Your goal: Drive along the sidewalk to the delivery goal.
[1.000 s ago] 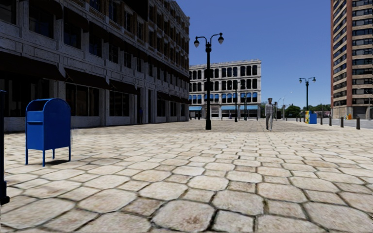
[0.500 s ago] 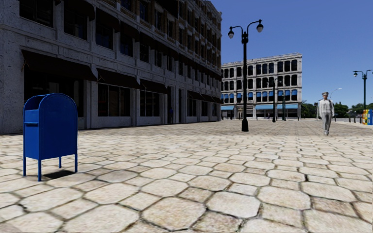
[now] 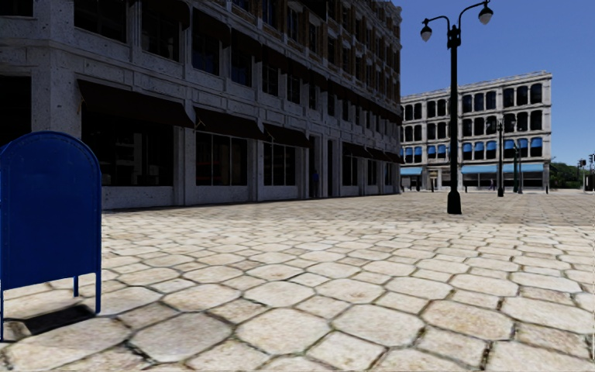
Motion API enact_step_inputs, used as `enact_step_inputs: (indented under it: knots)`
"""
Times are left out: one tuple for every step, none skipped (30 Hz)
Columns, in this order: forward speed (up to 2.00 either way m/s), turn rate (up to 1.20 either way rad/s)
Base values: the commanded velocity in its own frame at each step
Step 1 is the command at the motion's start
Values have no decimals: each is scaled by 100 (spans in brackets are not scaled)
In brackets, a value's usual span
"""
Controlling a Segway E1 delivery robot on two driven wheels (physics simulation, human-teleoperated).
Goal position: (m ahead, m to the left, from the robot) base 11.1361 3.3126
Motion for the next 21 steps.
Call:
enact_step_inputs:
  knots:
    - [200,53]
    - [200,53]
    - [200,53]
    - [200,53]
    - [200,44]
    - [200,20]
    - [200,5]
    - [200,0]
    - [200,0]
    - [200,0]
    - [200,0]
    - [200,0]
    - [200,0]
    - [200,0]
    - [200,0]
    - [200,0]
    - [200,1]
    - [200,10]
    - [200,10]
    - [200,17]
    - [200,23]
